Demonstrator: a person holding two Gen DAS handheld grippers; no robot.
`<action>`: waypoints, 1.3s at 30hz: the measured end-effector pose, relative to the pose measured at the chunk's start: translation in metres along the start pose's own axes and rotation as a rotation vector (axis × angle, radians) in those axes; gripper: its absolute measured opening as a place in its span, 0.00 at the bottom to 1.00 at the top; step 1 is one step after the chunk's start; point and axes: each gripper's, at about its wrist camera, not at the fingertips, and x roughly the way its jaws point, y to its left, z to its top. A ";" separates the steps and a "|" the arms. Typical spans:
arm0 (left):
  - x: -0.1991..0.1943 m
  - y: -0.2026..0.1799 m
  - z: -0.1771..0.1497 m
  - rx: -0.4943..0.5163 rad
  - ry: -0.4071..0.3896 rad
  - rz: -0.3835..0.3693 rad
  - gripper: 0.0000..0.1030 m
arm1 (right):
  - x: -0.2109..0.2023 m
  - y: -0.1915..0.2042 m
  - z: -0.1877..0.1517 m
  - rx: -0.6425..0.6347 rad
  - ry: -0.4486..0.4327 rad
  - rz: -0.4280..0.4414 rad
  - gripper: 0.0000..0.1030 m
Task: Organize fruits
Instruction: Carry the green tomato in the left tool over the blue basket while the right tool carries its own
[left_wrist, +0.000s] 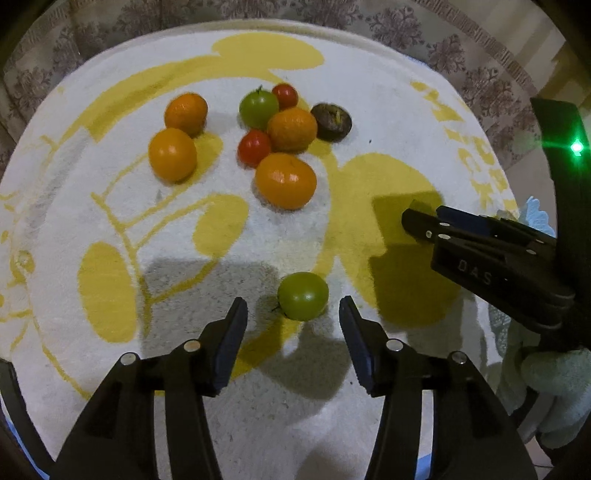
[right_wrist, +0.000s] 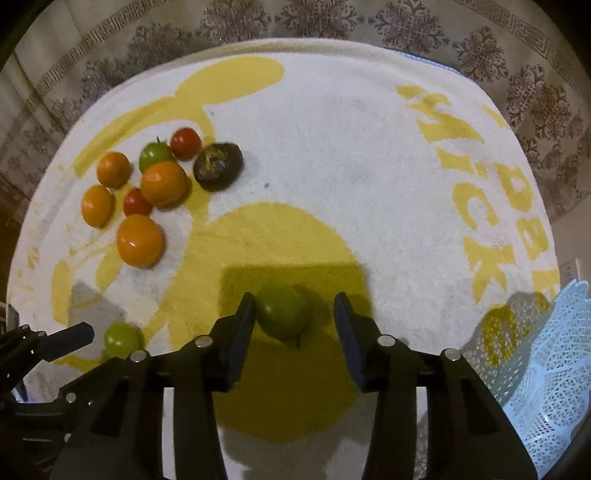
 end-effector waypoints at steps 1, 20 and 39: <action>0.003 0.001 0.001 -0.002 0.007 0.001 0.39 | -0.001 0.001 0.000 -0.002 -0.003 -0.002 0.36; -0.055 0.004 -0.001 -0.061 -0.089 -0.032 0.27 | -0.077 -0.006 -0.016 0.051 -0.094 0.165 0.27; -0.120 -0.063 -0.001 0.004 -0.228 -0.048 0.27 | -0.167 -0.066 -0.048 0.127 -0.234 0.217 0.27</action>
